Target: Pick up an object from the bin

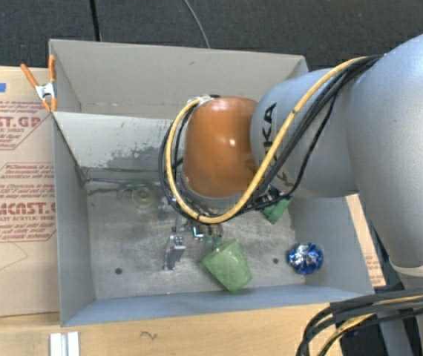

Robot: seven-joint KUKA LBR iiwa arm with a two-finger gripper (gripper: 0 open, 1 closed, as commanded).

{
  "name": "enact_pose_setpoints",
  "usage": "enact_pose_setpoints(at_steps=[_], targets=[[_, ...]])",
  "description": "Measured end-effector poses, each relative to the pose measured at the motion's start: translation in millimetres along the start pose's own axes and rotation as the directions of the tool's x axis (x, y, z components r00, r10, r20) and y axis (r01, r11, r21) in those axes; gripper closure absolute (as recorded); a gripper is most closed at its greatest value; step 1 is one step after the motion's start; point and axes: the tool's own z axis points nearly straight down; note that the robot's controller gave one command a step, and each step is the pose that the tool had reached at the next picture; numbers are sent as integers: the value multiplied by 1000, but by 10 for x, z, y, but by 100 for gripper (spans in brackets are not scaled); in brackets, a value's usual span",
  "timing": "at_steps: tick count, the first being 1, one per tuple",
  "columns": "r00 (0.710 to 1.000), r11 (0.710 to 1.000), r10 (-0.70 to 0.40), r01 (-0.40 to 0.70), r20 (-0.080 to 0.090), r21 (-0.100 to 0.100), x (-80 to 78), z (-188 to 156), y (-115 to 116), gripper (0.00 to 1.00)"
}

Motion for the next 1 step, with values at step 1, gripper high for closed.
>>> enact_pose_setpoints(at_steps=[1], targets=[[987, 987, -158, 158, 12, -2, -158, 755, -1146, 0]])
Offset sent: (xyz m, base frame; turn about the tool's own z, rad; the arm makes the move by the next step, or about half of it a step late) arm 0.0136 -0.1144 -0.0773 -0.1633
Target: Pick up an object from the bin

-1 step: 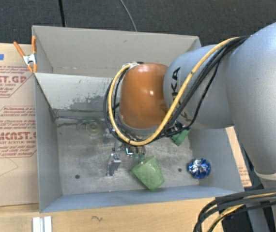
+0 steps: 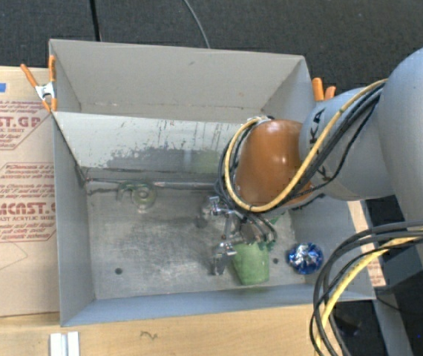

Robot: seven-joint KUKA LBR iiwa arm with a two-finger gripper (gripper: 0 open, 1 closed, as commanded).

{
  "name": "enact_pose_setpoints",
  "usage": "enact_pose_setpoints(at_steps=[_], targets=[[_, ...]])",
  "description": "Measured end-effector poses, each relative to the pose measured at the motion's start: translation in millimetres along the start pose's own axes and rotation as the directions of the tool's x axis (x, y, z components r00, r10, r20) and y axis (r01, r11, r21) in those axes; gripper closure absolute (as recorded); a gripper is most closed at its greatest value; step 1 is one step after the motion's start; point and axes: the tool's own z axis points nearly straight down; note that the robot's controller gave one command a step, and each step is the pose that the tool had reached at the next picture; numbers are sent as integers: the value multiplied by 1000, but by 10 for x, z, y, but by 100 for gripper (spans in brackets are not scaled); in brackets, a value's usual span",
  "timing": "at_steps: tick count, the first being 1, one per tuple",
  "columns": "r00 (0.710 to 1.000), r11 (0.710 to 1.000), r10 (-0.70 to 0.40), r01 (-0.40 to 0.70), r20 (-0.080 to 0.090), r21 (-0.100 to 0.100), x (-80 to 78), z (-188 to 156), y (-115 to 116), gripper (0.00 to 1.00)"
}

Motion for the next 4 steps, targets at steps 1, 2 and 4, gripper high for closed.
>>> enact_pose_setpoints(at_steps=[1, 2, 4], targets=[[996, 996, -90, 90, -3, 6, 229, -293, -1078, 0], [983, 983, -182, 182, -6, 2, 450, -296, -1305, 0], [993, 993, -117, 117, -2, 1, 572, -14, -1562, 0]])
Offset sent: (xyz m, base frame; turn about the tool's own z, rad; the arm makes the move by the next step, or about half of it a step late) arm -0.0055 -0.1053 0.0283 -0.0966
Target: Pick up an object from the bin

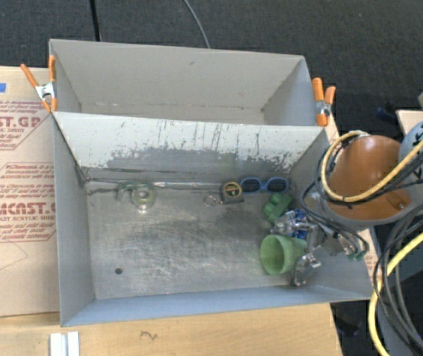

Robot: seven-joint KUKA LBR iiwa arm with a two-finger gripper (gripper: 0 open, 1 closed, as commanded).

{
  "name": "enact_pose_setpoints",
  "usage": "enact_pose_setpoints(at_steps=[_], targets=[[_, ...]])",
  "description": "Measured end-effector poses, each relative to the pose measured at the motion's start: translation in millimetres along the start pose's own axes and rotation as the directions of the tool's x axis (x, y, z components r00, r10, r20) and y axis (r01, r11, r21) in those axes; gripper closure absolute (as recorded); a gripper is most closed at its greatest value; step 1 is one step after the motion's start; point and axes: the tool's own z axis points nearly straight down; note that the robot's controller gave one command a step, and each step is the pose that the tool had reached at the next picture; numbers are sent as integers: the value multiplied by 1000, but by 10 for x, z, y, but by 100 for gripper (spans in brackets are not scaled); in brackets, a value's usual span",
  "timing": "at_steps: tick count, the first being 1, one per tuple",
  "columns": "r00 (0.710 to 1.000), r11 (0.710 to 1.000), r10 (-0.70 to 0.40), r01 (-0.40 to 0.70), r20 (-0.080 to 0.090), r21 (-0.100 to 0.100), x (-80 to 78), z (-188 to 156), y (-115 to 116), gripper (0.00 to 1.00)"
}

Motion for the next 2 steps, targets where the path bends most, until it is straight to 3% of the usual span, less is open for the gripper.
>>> enact_pose_setpoints(at_steps=[1, 2], targets=[[1000, 1000, 0, 0, 0, 0, -3, -16, -3, 100], [1000, 1000, 1, -1, -1, 1, -9, -78, 6, 100]])
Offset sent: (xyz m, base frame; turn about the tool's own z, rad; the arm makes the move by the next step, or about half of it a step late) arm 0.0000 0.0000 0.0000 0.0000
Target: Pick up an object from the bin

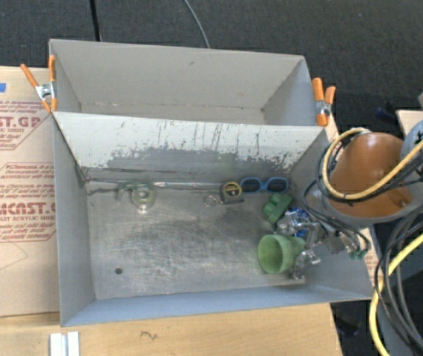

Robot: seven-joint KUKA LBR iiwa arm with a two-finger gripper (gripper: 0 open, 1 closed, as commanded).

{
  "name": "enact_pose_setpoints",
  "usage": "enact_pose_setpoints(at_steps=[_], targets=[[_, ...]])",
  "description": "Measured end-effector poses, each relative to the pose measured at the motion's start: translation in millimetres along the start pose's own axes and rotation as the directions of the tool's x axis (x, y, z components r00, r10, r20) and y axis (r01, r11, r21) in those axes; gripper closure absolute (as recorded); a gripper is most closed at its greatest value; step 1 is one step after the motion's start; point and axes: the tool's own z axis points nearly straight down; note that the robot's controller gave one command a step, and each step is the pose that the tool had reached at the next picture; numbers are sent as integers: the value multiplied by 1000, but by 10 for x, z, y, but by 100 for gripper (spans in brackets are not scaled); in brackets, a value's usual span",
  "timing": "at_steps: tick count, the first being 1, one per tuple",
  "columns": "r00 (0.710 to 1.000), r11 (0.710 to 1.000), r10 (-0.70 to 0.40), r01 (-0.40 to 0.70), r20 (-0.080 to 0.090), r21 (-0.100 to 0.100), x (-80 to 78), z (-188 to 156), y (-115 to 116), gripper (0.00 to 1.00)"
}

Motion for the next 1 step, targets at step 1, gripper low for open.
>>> enact_pose_setpoints(at_steps=[1], targets=[[1000, 1000, 0, 0, 6, 5, -26, -796, -1, 100]])
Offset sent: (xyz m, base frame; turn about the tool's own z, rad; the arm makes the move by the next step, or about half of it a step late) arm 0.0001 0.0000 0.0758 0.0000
